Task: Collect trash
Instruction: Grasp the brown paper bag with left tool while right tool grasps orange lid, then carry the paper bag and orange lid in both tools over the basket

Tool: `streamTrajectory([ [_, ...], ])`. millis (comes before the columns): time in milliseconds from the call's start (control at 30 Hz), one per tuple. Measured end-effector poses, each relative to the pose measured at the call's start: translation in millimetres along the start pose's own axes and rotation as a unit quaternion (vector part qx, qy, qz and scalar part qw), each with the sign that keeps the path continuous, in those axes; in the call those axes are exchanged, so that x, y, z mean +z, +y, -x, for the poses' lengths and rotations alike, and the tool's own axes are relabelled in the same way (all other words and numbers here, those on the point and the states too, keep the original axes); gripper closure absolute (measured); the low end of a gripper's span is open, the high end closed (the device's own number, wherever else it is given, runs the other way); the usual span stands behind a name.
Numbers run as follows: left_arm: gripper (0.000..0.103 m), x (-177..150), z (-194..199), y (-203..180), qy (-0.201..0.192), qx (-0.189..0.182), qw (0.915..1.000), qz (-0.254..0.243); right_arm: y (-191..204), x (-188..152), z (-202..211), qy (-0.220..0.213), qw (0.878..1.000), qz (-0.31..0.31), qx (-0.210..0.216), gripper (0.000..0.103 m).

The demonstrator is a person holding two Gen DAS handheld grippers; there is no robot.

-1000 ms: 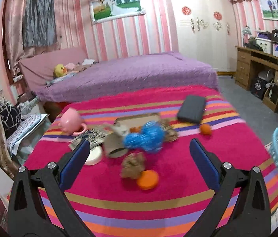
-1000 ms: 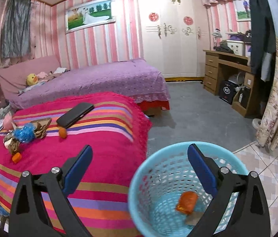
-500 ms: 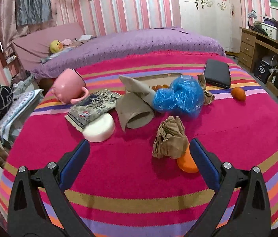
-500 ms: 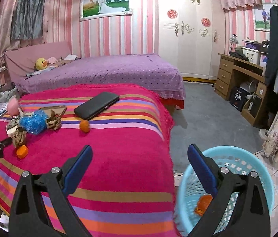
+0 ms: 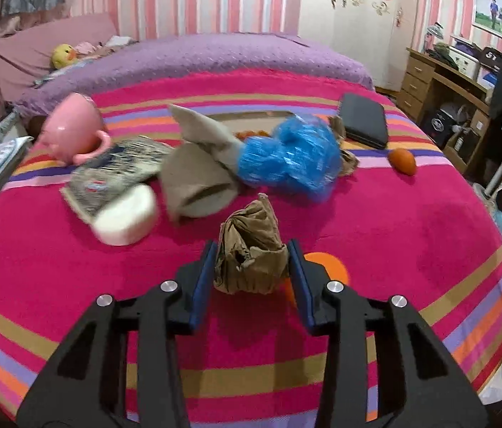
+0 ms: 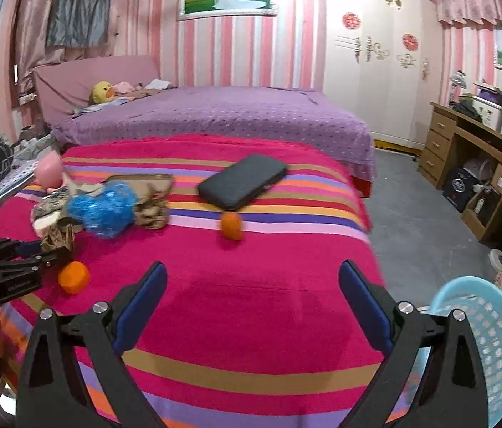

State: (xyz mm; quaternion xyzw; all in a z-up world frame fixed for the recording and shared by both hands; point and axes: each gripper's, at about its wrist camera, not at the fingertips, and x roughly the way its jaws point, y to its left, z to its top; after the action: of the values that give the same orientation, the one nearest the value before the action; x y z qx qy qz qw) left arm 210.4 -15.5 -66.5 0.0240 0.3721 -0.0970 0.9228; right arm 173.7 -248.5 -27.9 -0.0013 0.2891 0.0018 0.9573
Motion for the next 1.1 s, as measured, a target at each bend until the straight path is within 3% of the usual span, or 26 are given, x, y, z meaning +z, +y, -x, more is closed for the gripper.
streamTrajectory([
  [367, 0.064, -31, 34, 64, -0.003, 0.093, 0.9956, 0.007, 106, -9, -34, 0.039, 0.996, 0.043, 0.073, 0.008],
  [500, 0.064, -43, 43, 98, -0.001, 0.114, 0.9931, 0.028, 136, -16, -44, 0.055, 0.993, 0.057, 0.088, 0.008],
  [600, 0.064, -48, 45, 115, -0.010, 0.104, 0.9934, 0.046, 149, -21, -52, 0.071, 0.991, 0.070, 0.089, 0.011],
  [633, 0.064, -49, 45, 118, -0.011, 0.104, 0.9934, 0.046, 149, -21, -53, 0.073, 0.991, 0.070, 0.091, 0.013],
  [700, 0.064, -49, 44, 118, -0.014, 0.108, 0.9933, 0.040, 152, -22, -58, 0.087, 0.989, 0.068, 0.103, 0.031],
  [767, 0.064, -49, 43, 116, -0.015, 0.112, 0.9929, 0.036, 157, -25, -63, 0.098, 0.986, 0.074, 0.111, 0.041],
  [833, 0.064, -49, 42, 114, -0.016, 0.116, 0.9926, 0.033, 160, -26, -63, 0.095, 0.985, 0.080, 0.116, 0.048],
  [867, 0.064, -49, 41, 115, -0.015, 0.116, 0.9925, 0.034, 159, -25, -63, 0.094, 0.985, 0.079, 0.121, 0.063],
  [1100, 0.065, -43, 46, 99, -0.022, 0.108, 0.9935, 0.029, 133, -21, -45, 0.066, 0.988, 0.059, 0.123, 0.063],
])
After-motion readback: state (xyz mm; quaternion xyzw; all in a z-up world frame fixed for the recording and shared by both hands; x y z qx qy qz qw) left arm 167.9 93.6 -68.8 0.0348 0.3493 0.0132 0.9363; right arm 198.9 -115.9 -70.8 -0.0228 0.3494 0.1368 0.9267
